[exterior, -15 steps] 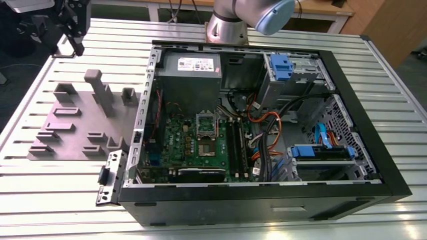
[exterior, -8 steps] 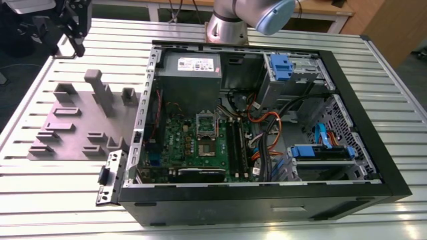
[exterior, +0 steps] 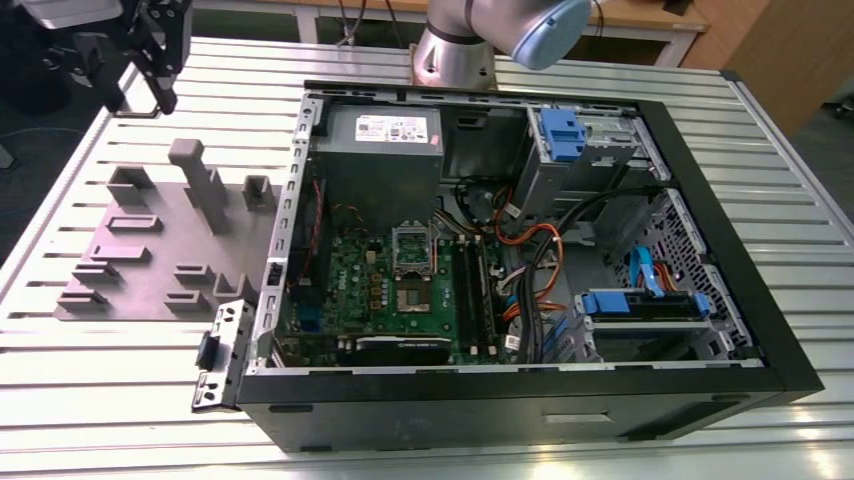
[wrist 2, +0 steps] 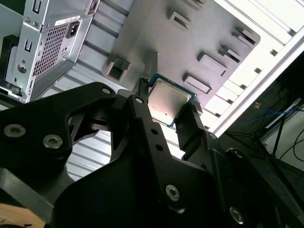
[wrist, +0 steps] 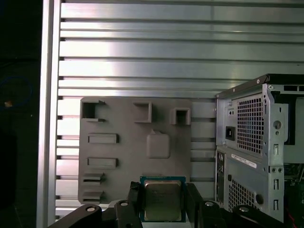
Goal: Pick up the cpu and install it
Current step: 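Pick up the cpu and move it towards the insertion slot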
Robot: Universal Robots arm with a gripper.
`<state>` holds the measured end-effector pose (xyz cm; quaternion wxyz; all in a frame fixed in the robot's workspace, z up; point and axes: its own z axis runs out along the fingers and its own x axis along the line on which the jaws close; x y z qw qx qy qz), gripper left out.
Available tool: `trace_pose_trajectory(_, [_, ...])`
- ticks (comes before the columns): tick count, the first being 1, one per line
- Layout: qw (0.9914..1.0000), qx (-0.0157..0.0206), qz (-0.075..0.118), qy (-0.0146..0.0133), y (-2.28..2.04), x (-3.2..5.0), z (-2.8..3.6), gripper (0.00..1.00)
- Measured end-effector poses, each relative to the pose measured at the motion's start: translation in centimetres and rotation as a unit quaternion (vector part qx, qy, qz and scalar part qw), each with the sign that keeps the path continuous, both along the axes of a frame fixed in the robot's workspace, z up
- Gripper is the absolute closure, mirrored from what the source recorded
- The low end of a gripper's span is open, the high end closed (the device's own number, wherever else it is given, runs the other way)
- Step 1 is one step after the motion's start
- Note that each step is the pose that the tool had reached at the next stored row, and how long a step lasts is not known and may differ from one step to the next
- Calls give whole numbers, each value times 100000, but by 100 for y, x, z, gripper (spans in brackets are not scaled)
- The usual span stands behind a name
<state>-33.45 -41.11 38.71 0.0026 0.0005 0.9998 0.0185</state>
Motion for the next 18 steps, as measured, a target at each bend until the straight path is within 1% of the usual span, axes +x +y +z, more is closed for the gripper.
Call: trace_pose_trajectory(18, [100000, 1, 1, -1, 0, 55, 0, 53])
